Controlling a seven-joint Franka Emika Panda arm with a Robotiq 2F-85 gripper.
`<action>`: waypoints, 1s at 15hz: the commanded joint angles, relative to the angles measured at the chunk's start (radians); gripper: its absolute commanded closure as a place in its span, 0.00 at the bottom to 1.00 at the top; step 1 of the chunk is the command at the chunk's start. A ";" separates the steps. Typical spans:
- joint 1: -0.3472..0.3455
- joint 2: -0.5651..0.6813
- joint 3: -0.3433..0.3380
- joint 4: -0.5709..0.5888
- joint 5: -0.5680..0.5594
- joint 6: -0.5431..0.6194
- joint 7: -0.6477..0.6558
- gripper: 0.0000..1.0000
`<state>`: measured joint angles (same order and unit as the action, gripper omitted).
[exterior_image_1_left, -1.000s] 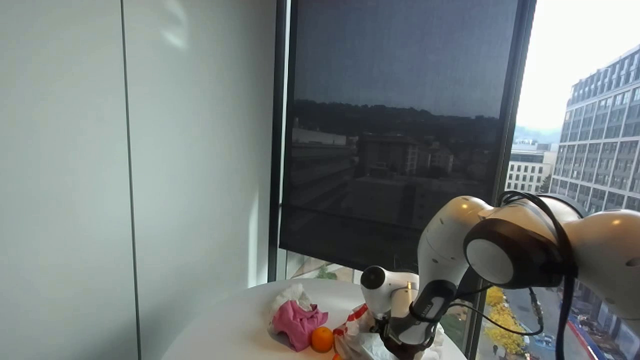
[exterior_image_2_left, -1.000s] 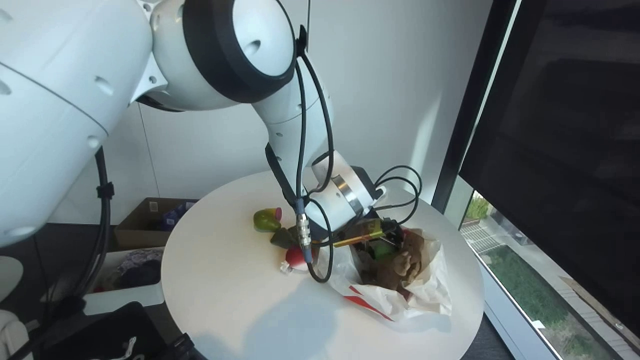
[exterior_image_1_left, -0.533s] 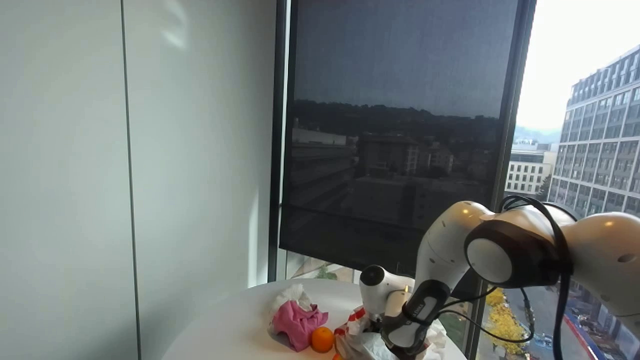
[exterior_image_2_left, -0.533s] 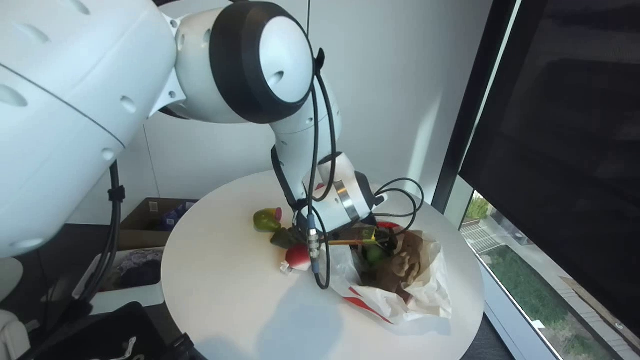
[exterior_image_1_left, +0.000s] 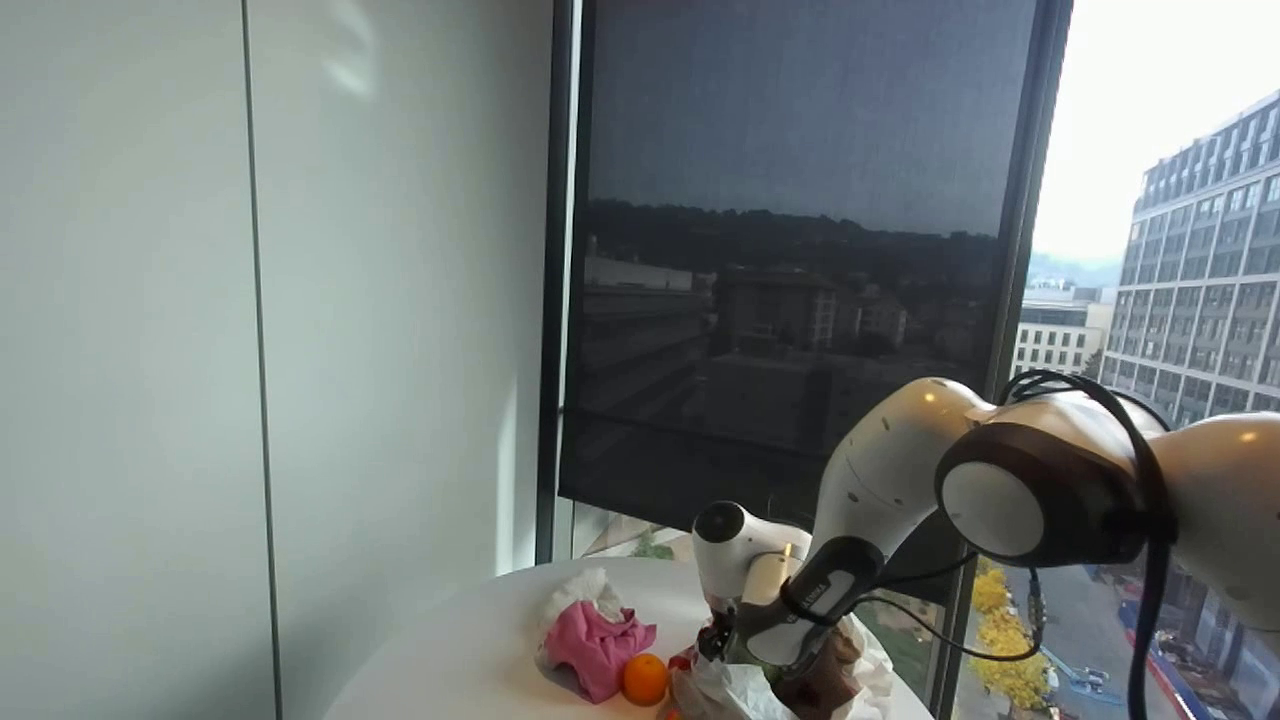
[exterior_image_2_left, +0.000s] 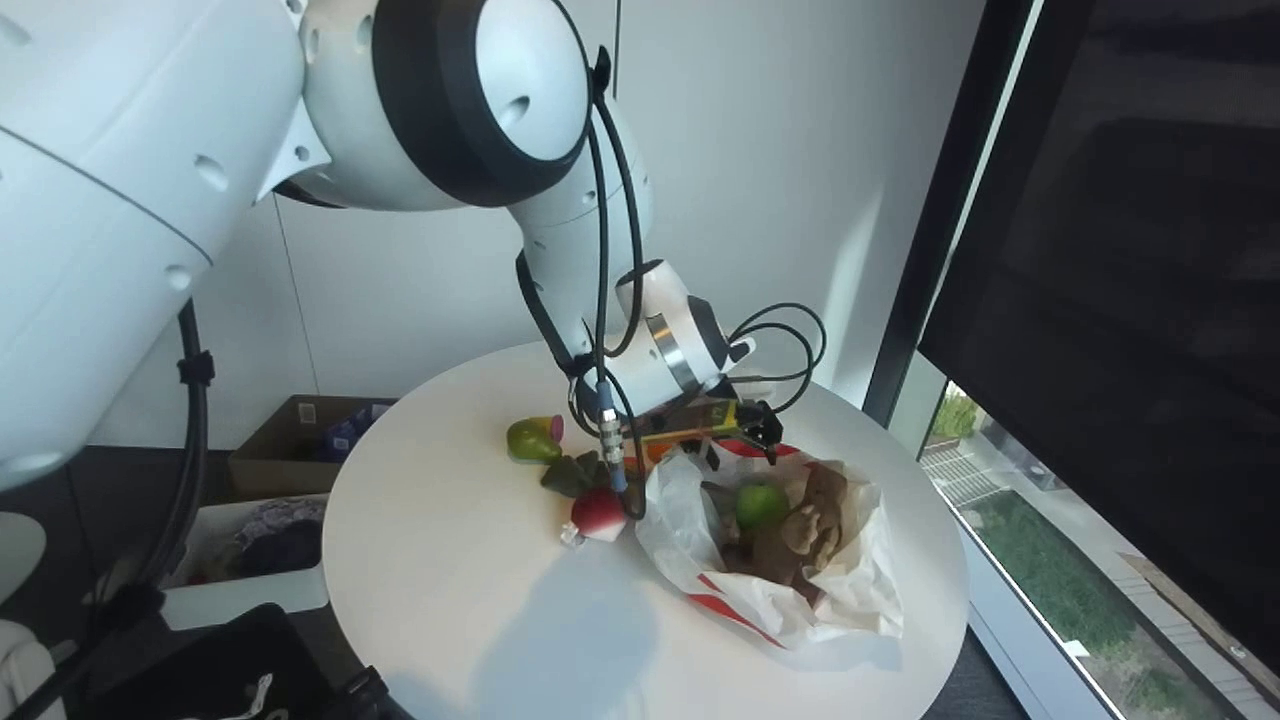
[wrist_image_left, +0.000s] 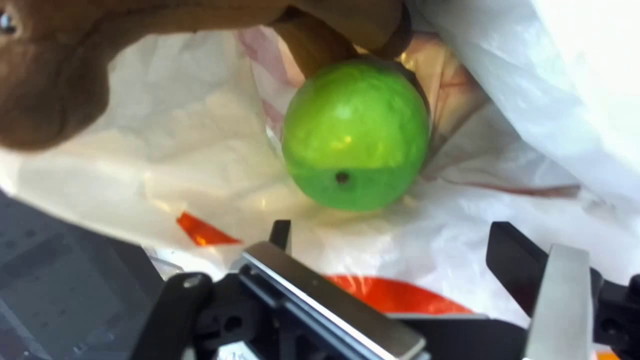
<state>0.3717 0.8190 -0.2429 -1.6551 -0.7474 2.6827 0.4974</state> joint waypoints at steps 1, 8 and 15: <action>0.009 -0.127 0.063 -0.033 0.036 -0.056 -0.064 0.01; -0.128 -0.073 0.314 0.028 0.426 -0.136 -0.344 0.00; -0.127 0.074 0.321 0.124 0.446 -0.031 -0.567 0.00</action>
<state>0.2445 0.8236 0.0724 -1.6091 -0.3027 2.6199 0.0195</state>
